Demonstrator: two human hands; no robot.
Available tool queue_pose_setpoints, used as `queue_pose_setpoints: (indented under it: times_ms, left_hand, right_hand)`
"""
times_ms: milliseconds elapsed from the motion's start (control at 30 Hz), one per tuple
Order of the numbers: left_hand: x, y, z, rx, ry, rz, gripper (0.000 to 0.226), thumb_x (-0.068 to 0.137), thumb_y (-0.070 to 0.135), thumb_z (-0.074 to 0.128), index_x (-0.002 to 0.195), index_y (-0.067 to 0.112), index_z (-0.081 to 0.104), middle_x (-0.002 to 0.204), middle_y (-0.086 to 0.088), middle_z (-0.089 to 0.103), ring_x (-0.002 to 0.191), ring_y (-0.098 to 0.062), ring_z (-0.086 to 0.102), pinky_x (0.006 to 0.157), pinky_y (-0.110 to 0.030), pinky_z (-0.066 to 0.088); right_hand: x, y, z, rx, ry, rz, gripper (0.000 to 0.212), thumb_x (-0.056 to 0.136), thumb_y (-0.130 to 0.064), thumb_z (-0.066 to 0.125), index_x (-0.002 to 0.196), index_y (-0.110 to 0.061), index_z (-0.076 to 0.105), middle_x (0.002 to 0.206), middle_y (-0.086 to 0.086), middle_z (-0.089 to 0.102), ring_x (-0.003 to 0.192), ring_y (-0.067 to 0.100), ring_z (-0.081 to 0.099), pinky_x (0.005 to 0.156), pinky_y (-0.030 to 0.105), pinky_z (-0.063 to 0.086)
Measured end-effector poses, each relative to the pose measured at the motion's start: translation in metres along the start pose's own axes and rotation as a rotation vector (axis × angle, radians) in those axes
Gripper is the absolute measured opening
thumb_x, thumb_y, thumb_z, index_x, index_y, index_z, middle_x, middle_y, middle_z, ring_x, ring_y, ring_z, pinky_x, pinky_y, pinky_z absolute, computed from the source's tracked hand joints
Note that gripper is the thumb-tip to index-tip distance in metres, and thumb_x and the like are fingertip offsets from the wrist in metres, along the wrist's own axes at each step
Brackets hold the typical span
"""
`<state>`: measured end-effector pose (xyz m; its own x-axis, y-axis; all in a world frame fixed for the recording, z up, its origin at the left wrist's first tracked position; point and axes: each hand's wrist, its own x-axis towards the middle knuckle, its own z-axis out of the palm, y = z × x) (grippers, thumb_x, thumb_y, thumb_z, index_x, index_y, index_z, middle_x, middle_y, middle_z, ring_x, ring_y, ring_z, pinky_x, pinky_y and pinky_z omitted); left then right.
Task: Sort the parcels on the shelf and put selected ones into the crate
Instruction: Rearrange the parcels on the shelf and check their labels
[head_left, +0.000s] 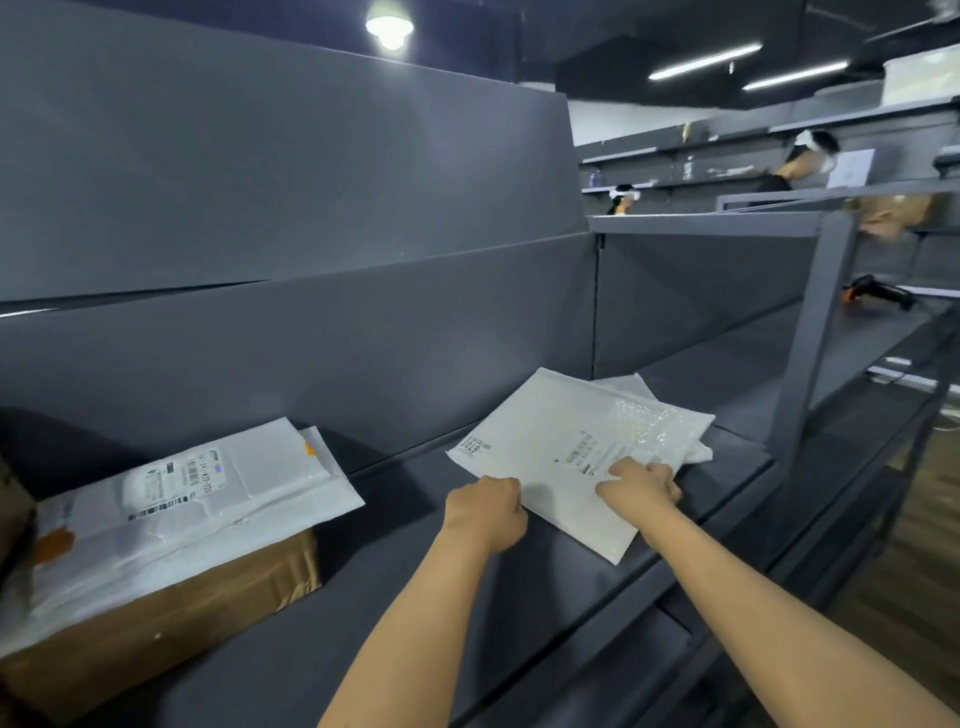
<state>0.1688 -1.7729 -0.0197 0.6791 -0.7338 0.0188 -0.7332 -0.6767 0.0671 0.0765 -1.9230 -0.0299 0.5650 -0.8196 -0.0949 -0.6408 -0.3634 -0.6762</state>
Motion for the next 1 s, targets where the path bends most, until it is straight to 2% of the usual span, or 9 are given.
queue_pose_setpoints:
  times_ms: [133,233,300,333,400,633,767,900,1000]
  left_hand:
    - [0.013,-0.002,-0.005,0.01,-0.032,-0.024,0.033,0.093,0.021,0.037,0.121,0.015,0.052,0.123,-0.007,0.058,0.108,-0.03,0.057,0.086,-0.035,0.043]
    - [0.019,-0.004,-0.007,0.005,-0.037,-0.045,0.033,0.093,0.022,0.037,0.122,0.015,0.052,0.124,-0.007,0.057,0.11,-0.03,0.056,0.09,-0.035,0.043]
    - [0.021,-0.006,-0.006,-0.004,-0.04,-0.055,0.033,0.092,0.021,0.037,0.121,0.015,0.053,0.123,-0.006,0.057,0.109,-0.029,0.056,0.088,-0.034,0.043]
    - [0.021,-0.007,-0.005,-0.009,-0.039,-0.06,0.033,0.092,0.02,0.037,0.12,0.015,0.053,0.122,-0.006,0.058,0.108,-0.029,0.057,0.087,-0.033,0.043]
    - [0.023,-0.011,-0.006,-0.02,-0.029,-0.072,0.033,0.091,0.019,0.037,0.119,0.015,0.054,0.12,-0.006,0.06,0.107,-0.028,0.057,0.085,-0.032,0.043]
    - [0.023,-0.027,-0.017,-0.117,0.045,-0.115,0.031,0.092,0.022,0.041,0.12,0.014,0.052,0.126,-0.007,0.054,0.112,-0.027,0.054,0.087,-0.034,0.042]
    - [0.028,-0.037,-0.031,-0.306,0.185,-0.178,0.047,0.095,0.032,0.047,0.136,0.011,0.04,0.138,-0.011,0.039,0.124,-0.032,0.044,0.1,-0.041,0.041]
    - [0.032,-0.042,-0.047,-0.802,0.412,-0.34,0.073,0.092,0.046,0.051,0.146,0.004,0.025,0.15,-0.014,0.028,0.137,-0.032,0.032,0.111,-0.041,0.029]
    - [0.034,-0.053,-0.059,-1.134,0.481,-0.388,0.065,0.092,0.047,0.05,0.141,0.006,0.038,0.142,-0.009,0.045,0.128,-0.025,0.045,0.099,-0.03,0.035]
  right_hand:
    - [0.016,0.0,-0.002,0.334,0.13,0.127,0.067,0.086,-0.009,0.058,0.142,-0.014,0.023,0.151,0.011,0.004,0.123,0.038,0.033,0.089,0.031,0.036]
    - [0.028,0.002,-0.004,0.714,0.172,0.304,0.083,0.083,-0.001,0.064,0.145,-0.013,0.01,0.15,0.012,0.012,0.122,0.034,0.041,0.091,0.035,0.041]
    - [0.033,0.006,-0.006,0.982,0.11,0.428,0.073,0.081,0.001,0.065,0.14,-0.011,0.023,0.139,0.015,0.038,0.113,0.032,0.052,0.094,0.041,0.046]
    - [0.035,0.008,-0.005,1.106,0.032,0.447,0.061,0.082,0.003,0.063,0.134,-0.009,0.034,0.122,0.015,0.052,0.101,0.03,0.058,0.091,0.043,0.048]
    - [0.032,0.005,-0.008,1.26,-0.118,0.415,0.037,0.087,0.005,0.056,0.121,-0.01,0.048,0.094,0.011,0.06,0.08,0.024,0.059,0.085,0.039,0.048]
    - [0.038,-0.006,-0.031,1.412,-0.217,0.231,0.032,0.093,0.0,0.044,0.123,-0.007,0.052,0.123,0.017,0.059,0.106,0.032,0.057,0.088,0.046,0.045]
    - [0.047,0.001,-0.064,1.464,-0.178,0.131,0.038,0.091,-0.005,0.046,0.128,-0.008,0.054,0.12,0.016,0.063,0.105,0.03,0.062,0.081,0.044,0.051]
    - [0.047,0.01,-0.088,1.429,-0.208,0.038,0.039,0.09,-0.009,0.042,0.126,-0.011,0.056,0.108,0.012,0.07,0.09,0.026,0.069,0.07,0.04,0.054]
    - [0.045,0.008,-0.097,1.356,-0.247,-0.03,0.031,0.09,-0.01,0.038,0.112,-0.013,0.061,0.089,0.008,0.075,0.078,0.025,0.072,0.071,0.039,0.049]
